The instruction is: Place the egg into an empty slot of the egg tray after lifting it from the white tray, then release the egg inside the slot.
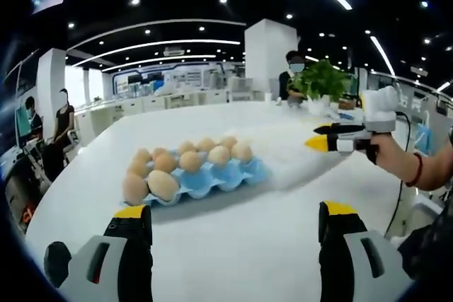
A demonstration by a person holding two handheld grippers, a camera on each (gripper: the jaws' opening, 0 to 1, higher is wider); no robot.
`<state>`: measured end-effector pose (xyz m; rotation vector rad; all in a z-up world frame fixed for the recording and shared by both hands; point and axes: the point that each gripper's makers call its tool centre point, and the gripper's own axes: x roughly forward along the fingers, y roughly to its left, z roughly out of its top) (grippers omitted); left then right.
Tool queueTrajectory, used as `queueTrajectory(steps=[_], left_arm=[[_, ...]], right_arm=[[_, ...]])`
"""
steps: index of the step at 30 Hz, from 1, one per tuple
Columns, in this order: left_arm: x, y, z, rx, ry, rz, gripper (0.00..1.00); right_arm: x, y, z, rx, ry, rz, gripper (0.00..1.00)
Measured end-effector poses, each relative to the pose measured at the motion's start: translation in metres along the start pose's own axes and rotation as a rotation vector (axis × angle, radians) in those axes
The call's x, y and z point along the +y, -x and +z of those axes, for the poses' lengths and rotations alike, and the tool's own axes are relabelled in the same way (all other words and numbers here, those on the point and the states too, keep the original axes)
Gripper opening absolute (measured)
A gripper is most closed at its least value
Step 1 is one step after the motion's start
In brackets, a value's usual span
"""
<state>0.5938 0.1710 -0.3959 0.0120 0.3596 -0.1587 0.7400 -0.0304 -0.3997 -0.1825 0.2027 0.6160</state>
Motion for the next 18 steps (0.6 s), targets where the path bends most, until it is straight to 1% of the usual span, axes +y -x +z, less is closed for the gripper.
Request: queueTrajectory(steps=[1, 3, 6, 7, 8, 9, 10, 11, 14, 18], left_arm=[[0.000, 0.000, 0.000, -0.003, 0.004, -0.002, 1.00], [0.000, 0.000, 0.001, -0.008, 0.007, -0.004, 1.00], [-0.001, 0.001, 0.001, -0.011, 0.005, -0.007, 1.00], [0.000, 0.001, 0.002, -0.014, 0.004, -0.005, 1.00], [0.001, 0.001, 0.003, -0.016, 0.003, -0.003, 1.00], [0.001, 0.002, 0.004, -0.019, 0.002, -0.002, 1.00], [0.003, 0.003, 0.005, -0.025, 0.004, -0.001, 1.00], [0.007, 0.004, 0.006, -0.028, 0.009, -0.002, 1.00], [0.007, 0.004, 0.006, -0.027, 0.005, 0.002, 1.00], [0.011, 0.005, 0.007, -0.030, 0.000, 0.000, 1.00]], right_arm=[[-0.001, 0.000, -0.003, 0.010, -0.027, -0.011, 0.42], [-0.007, 0.000, -0.006, 0.015, -0.038, -0.043, 0.42], [-0.011, -0.001, -0.011, 0.024, -0.051, -0.061, 0.41], [-0.012, -0.002, -0.013, 0.030, -0.048, -0.067, 0.39], [-0.013, -0.003, -0.015, 0.036, -0.045, -0.074, 0.36], [-0.014, -0.003, -0.018, 0.042, -0.042, -0.081, 0.35], [-0.014, -0.004, -0.016, 0.028, -0.041, -0.089, 0.35], [-0.014, -0.004, -0.016, 0.028, -0.031, -0.104, 0.35], [-0.015, -0.006, -0.017, 0.022, -0.035, -0.132, 0.35], [-0.020, -0.005, -0.017, -0.007, -0.070, -0.175, 0.31]])
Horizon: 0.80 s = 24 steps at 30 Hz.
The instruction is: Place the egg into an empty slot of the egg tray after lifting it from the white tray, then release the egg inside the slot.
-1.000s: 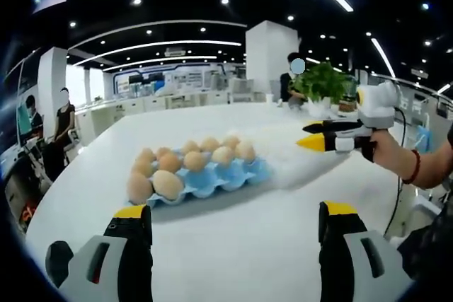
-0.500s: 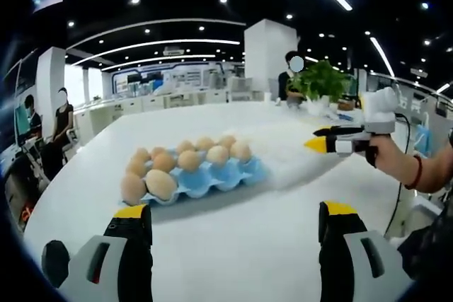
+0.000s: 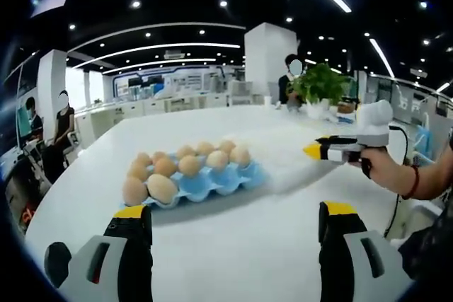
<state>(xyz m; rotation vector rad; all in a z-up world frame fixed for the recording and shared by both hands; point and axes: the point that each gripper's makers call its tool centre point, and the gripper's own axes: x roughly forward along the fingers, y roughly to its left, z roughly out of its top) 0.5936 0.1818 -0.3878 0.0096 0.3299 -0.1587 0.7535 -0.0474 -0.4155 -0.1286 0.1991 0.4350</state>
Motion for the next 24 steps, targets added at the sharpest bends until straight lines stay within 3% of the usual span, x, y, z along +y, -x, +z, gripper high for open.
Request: queueTrajectory(steps=[5, 9, 16, 24], left_arm=[[0.000, 0.001, 0.000, -0.001, -0.005, 0.004, 1.00], [-0.002, 0.001, 0.000, -0.001, -0.007, 0.003, 1.00], [-0.013, 0.001, 0.001, 0.001, -0.018, 0.000, 1.00], [-0.019, 0.002, 0.002, 0.001, -0.025, -0.003, 1.00]], right_arm=[[-0.003, -0.001, -0.003, 0.026, -0.035, -0.020, 0.29], [-0.006, -0.002, -0.005, 0.028, -0.127, -0.052, 0.29], [-0.007, -0.001, -0.005, 0.041, -0.118, -0.069, 0.28], [-0.007, 0.001, -0.004, 0.057, -0.125, -0.037, 0.28]])
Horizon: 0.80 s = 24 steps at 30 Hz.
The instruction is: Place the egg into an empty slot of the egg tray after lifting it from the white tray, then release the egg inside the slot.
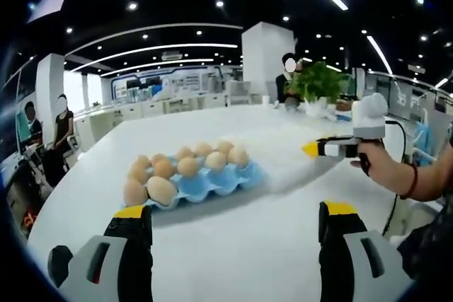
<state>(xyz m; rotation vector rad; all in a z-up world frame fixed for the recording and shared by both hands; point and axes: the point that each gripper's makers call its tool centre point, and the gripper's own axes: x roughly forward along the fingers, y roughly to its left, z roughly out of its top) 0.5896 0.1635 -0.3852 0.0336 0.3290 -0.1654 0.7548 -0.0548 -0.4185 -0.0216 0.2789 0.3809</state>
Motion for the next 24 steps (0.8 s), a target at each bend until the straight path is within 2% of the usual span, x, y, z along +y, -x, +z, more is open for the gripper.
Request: queueTrajectory(steps=[3, 14, 18, 24], left_arm=[[-0.003, -0.001, 0.000, 0.001, 0.001, -0.006, 1.00], [-0.005, -0.002, 0.003, -0.007, 0.004, -0.010, 1.00], [-0.007, -0.002, 0.003, -0.012, 0.016, -0.011, 1.00], [-0.006, -0.002, 0.001, -0.002, 0.002, -0.012, 1.00]], right_arm=[[0.003, 0.003, 0.004, -0.037, 0.044, -0.005, 0.28], [0.005, 0.008, 0.017, -0.078, 0.045, 0.010, 0.28], [0.015, 0.008, 0.026, -0.106, 0.067, 0.040, 0.28], [0.027, 0.009, 0.032, -0.113, 0.075, 0.073, 0.28]])
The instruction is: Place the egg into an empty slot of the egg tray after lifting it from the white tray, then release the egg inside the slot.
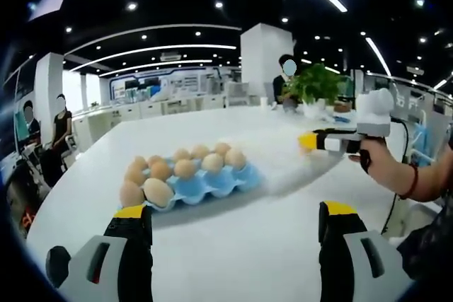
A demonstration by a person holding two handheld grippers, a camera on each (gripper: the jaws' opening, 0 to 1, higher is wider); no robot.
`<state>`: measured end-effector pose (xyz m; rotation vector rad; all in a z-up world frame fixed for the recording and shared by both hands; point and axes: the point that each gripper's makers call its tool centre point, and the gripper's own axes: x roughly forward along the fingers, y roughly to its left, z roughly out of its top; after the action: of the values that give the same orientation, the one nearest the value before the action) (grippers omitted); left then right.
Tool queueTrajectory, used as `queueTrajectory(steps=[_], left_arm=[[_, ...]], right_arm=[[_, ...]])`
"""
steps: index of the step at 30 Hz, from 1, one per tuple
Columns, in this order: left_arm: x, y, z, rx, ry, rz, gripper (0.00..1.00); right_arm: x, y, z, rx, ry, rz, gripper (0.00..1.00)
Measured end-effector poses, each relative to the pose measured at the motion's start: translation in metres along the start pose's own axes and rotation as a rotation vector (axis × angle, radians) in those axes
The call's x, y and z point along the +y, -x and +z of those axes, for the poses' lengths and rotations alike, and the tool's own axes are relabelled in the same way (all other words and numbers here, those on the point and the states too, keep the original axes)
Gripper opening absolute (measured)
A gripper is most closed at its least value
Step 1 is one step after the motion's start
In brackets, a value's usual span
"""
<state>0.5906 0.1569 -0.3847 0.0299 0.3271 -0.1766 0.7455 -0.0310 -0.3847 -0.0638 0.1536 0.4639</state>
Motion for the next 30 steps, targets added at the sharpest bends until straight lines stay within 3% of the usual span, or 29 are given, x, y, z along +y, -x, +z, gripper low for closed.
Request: queueTrajectory(steps=[2, 7, 19, 30], left_arm=[[0.000, 0.000, -0.002, 0.009, -0.005, -0.001, 1.00], [0.020, 0.001, -0.002, -0.001, 0.007, 0.003, 1.00], [0.014, 0.005, 0.000, -0.006, 0.008, 0.011, 1.00], [0.009, 0.006, -0.001, -0.007, 0.012, 0.012, 1.00]], right_arm=[[0.005, -0.001, 0.002, -0.010, -0.009, 0.025, 0.28], [0.023, -0.005, 0.009, -0.029, 0.004, 0.085, 0.28], [0.058, -0.011, 0.020, -0.051, 0.032, 0.174, 0.28], [0.100, -0.015, 0.026, -0.064, 0.053, 0.325, 0.28]])
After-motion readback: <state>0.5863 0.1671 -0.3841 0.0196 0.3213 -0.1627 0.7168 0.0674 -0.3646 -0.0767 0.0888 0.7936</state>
